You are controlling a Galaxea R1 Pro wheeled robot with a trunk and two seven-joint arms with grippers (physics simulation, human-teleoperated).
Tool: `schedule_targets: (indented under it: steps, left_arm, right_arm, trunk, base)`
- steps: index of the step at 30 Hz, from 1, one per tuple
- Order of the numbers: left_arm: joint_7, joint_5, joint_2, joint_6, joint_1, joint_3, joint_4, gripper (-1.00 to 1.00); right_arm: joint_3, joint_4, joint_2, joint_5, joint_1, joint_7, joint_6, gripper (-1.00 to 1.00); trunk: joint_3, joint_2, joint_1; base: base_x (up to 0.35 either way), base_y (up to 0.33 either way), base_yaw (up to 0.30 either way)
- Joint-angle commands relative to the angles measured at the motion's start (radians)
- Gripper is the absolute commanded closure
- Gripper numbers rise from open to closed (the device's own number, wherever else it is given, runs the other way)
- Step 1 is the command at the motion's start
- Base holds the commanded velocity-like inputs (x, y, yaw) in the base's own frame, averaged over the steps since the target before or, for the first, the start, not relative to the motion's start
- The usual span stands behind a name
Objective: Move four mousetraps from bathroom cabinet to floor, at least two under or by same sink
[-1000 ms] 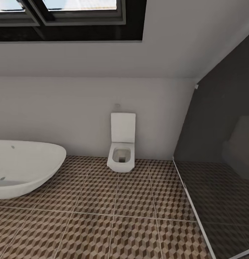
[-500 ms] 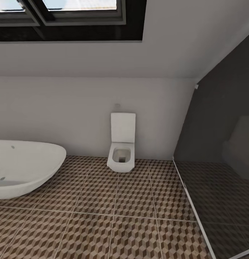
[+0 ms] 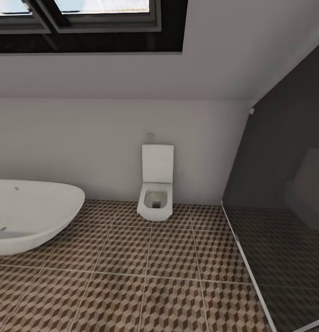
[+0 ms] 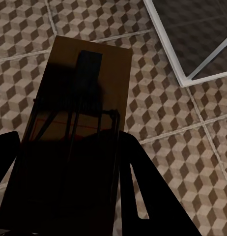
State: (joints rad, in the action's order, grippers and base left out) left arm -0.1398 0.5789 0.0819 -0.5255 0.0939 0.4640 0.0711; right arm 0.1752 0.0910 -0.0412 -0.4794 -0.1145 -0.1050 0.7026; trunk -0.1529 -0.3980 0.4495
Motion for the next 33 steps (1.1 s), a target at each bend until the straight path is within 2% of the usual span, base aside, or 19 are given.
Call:
schedule_targets:
  steps: [1,33]
  left_arm:
    - [-0.006,-0.002,-0.001,-0.004,0.001,0.007,0.003,1.0]
    - [-0.006,-0.002,-0.001,-0.003,0.001,0.007,0.003,1.0]
  right_arm:
    - [0.009,0.001,0.0,-0.002,-0.001,-0.009,0.002,1.0]
    - [0.009,0.001,0.0,-0.002,-0.001,-0.009,0.002,1.0]
  trunk:
    - [-0.002,-0.002,0.001]
    - [-0.002,-0.002,0.001]
  base:
    - [0.0,0.0,0.0]
    - [0.0,0.0,0.0]
